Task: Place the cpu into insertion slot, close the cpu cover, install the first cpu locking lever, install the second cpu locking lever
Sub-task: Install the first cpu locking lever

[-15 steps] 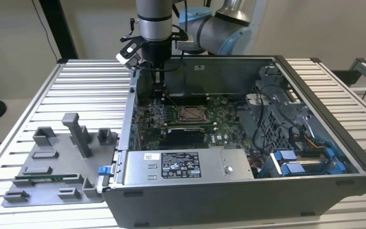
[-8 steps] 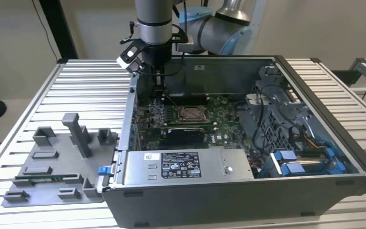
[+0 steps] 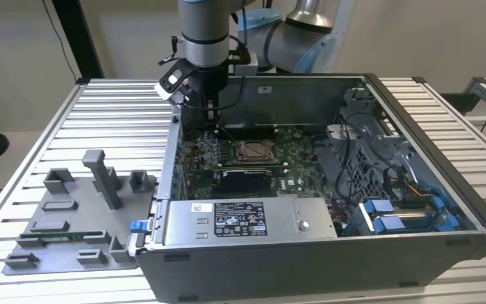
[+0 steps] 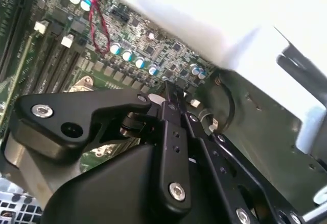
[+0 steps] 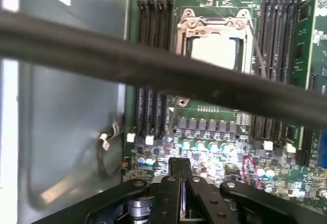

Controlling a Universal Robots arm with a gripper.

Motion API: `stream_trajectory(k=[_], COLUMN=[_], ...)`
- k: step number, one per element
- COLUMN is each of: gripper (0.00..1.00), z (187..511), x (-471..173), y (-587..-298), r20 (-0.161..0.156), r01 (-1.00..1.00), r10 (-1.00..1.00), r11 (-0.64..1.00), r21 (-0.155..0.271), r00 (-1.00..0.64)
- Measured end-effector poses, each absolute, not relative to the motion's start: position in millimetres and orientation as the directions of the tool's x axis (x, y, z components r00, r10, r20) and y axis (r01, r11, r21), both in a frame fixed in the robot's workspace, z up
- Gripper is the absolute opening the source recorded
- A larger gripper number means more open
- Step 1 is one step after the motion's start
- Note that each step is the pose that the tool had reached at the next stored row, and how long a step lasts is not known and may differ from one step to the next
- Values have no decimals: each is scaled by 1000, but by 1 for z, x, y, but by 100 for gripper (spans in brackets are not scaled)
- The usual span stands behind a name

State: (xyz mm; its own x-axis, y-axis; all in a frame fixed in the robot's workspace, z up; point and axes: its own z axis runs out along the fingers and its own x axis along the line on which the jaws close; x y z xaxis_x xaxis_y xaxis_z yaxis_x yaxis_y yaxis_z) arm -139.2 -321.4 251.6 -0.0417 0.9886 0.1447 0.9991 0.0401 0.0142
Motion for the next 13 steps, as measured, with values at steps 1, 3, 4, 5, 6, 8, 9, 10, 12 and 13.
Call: stream_trajectory(k=[1, 3, 4, 5, 6, 8, 9, 10, 12, 13], gripper=[0, 0, 0, 0, 0, 0, 0, 0, 0, 0], z=[251, 250, 249, 249, 248, 247, 246, 245, 244, 242], x=[-139, -139, -139, -138, -138, -137, -137, -137, -137, -137], y=[-325, -329, -330, -330, -330, -330, -330, -331, -333, -333], r20=[152, 171, 180, 191, 201, 213, 217, 217, 217, 217], r01=[999, 999, 999, 999, 999, 999, 999, 999, 999, 999], r10=[987, 984, 983, 981, 979, 976, 975, 975, 975, 975], r11=[40, 40, 39, 39, 39, 40, 40, 40, 43, 44], r21=[15, 15, 16, 16, 17, 17, 17, 17, 17, 17], r00=[-42, -42, -42, -42, -42, -42, -43, -43, -45, -46])
